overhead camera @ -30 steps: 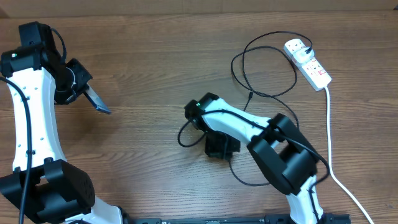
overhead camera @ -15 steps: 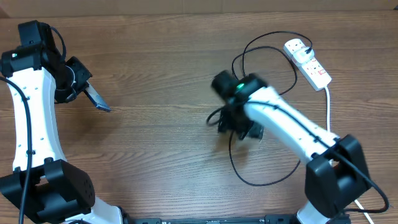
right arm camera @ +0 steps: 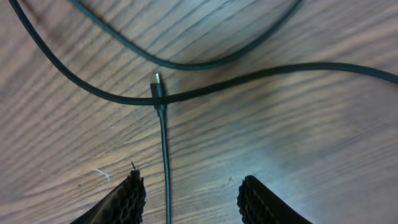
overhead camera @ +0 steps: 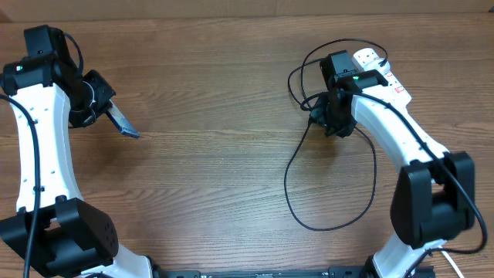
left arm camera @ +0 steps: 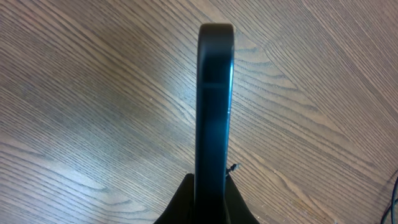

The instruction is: Plug charger to phone and switch on socket

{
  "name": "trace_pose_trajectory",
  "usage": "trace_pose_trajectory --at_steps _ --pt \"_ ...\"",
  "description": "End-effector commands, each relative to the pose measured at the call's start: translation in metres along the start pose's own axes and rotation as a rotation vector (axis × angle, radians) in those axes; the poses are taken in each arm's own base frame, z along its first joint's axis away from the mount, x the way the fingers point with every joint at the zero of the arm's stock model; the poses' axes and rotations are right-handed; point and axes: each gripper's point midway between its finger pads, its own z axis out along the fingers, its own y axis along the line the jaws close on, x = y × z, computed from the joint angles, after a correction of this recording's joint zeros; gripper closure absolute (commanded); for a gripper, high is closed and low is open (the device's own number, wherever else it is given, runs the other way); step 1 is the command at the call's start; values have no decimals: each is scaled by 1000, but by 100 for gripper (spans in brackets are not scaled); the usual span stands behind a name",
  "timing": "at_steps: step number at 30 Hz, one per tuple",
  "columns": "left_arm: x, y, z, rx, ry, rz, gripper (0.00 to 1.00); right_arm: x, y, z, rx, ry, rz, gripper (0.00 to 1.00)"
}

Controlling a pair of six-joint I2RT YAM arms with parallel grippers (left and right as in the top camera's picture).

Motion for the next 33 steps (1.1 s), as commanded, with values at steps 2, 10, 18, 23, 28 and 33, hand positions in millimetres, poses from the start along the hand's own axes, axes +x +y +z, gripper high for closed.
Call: trace_pose_trajectory --at_steps 2,10,18,23,28,33 --pt "-1 -11 -7 34 -15 14 96 16 21 20 -7 42 -105 51" --pt "2 -11 -7 29 -6 16 96 5 18 52 58 0 -70 50" --pt "2 -11 -6 31 -8 17 96 -8 16 67 47 -15 -72 56" --pt "2 -12 -7 31 -8 17 96 -5 21 76 22 11 -71 60" --pt "2 -12 -7 31 -8 17 96 -7 24 77 8 1 -75 69" --pt "2 -11 -6 31 -7 17 96 -6 21 81 28 7 -75 76"
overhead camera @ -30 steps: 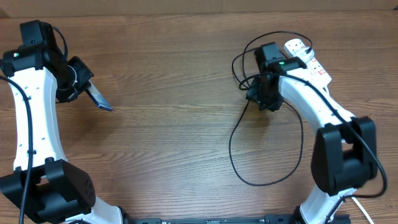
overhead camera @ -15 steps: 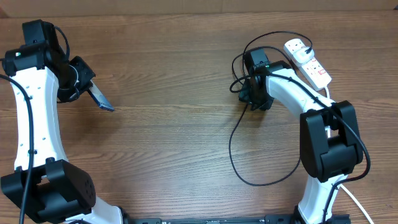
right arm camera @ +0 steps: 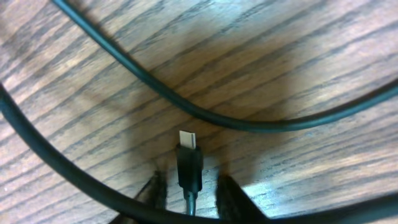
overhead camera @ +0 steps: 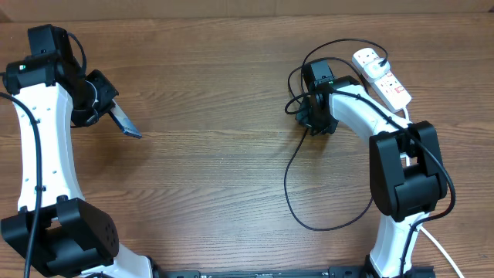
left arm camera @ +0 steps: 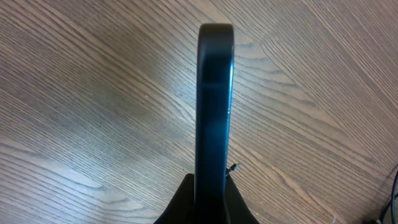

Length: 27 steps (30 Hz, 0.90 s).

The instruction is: Plug charger to phone and switch on socket

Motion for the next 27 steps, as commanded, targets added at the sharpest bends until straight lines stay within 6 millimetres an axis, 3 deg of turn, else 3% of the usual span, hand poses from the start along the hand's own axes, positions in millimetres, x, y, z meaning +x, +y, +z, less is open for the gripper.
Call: trace_pose_trajectory --at_steps 1,12,20,27 --pt "-1 -8 -7 27 -15 9 96 5 -3 14 21 30 -3 76" --pt "-1 -8 -7 27 -15 9 96 18 2 13 -16 98 -4 80" --pt "-1 -8 -7 26 -13 23 96 9 -4 14 18 52 -9 81" --pt "-1 -8 -7 26 -13 27 96 8 -3 14 15 49 -10 87"
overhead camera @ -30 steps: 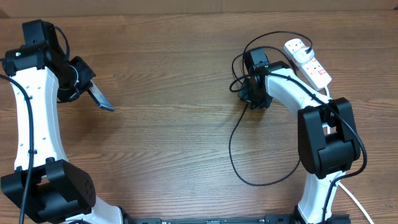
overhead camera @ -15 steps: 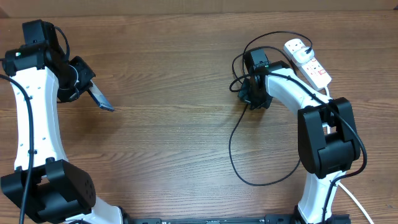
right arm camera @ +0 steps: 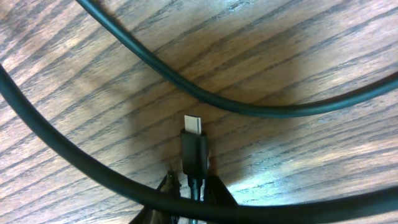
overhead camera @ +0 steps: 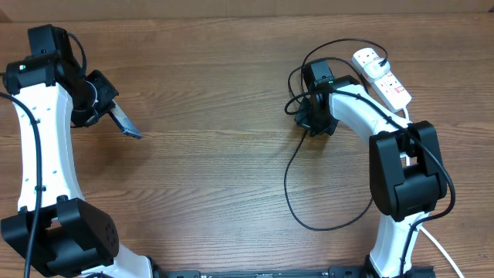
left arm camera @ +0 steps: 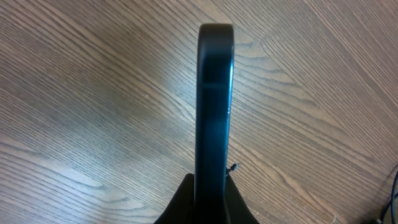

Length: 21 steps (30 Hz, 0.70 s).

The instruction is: Plug charger to phone and switch on socket

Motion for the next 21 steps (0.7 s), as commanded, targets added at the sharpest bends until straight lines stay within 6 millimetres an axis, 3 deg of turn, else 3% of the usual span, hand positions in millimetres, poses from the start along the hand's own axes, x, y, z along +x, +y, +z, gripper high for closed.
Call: trace_pose_trajectory --at_steps 1,4,9,12,15,16,17,21 --pt "-1 -8 -7 28 -16 26 96 1 -5 14 27 13 -4 88" --pt "-1 -8 -7 27 -16 27 96 0 -3 14 20 10 -26 96" --pt "-1 -10 -7 35 -12 34 96 2 8 10 -31 33 -68 96" --pt "4 -32 -9 163 15 126 96 6 29 -7 -140 74 -129 96" --pt "14 -79 -24 446 44 284 96 16 60 -40 -329 105 -243 96" --pt "20 -106 -41 635 54 364 96 26 80 -69 -477 121 -331 96" --pt "24 -121 -55 757 58 404 96 32 90 -88 -561 125 -384 96" --pt "32 -156 -105 1113 67 490 96 63 113 -173 -838 98 -590 96"
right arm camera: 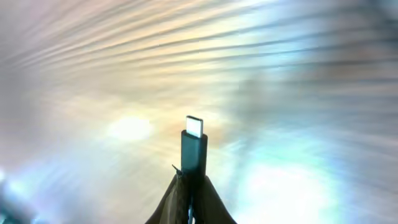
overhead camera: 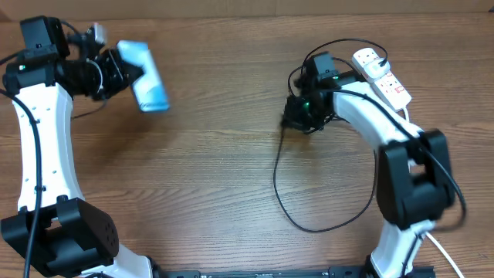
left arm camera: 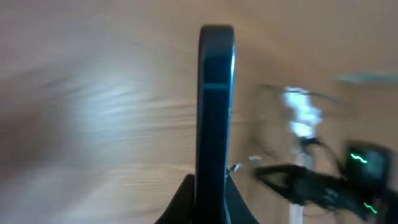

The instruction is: Plug charger to phone and switch on socket

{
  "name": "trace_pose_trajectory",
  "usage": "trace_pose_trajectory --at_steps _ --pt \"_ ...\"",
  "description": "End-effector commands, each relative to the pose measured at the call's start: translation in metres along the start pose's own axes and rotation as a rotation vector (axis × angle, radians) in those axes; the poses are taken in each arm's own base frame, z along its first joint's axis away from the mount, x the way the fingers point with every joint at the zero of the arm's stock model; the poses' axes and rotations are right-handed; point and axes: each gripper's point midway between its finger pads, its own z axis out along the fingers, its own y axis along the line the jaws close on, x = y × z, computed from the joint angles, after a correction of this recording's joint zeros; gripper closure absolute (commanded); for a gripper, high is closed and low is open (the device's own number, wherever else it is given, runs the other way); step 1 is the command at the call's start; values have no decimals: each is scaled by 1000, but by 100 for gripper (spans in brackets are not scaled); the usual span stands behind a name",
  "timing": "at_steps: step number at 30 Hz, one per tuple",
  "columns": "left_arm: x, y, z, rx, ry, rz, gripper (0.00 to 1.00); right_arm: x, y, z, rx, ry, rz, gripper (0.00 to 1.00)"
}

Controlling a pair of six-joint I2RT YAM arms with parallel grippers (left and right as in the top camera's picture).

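My left gripper [overhead camera: 116, 73] is shut on the blue phone [overhead camera: 146, 86], held up off the table at the far left, its broad face toward the overhead camera. In the left wrist view the phone [left arm camera: 216, 106] stands edge-on between the fingers [left arm camera: 180, 202]. My right gripper [overhead camera: 296, 116] is shut on the black charger plug [right arm camera: 194, 149], its metal tip pointing away from the fingers, lifted off the wood. The black cable [overhead camera: 287, 189] trails in a loop over the table. The white socket strip [overhead camera: 380, 73] lies at the far right.
Both wrist views are motion-blurred. The brown wooden table [overhead camera: 216, 193] fills the scene. More loops of cable [overhead camera: 340, 48] lie by the socket strip, behind my right arm.
My left gripper has raised and turned the phone, now face-up and further right. My right gripper, shut on the plug, has lifted it off the table and shifted left.
The left gripper held the phone edge-on low at the left throughout. The right gripper was open above the plug, then down around it, then shut on it on the table. Now both hold their things up, nearer each other.
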Motion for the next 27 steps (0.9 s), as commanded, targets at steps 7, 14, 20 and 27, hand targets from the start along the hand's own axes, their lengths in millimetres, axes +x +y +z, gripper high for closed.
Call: trace_pose_trajectory --at_steps 7,14,20,27 --pt "3 -119 -39 656 61 143 96 85 160 -148 -441 -126 -572 96" --pt "23 -154 -47 827 146 208 96 107 194 -147 -420 -153 -577 96" --pt "25 -164 -46 843 190 166 96 100 225 -147 -445 -238 -506 96" --pt "22 -166 -47 838 203 132 96 107 247 -147 -480 -262 -515 96"
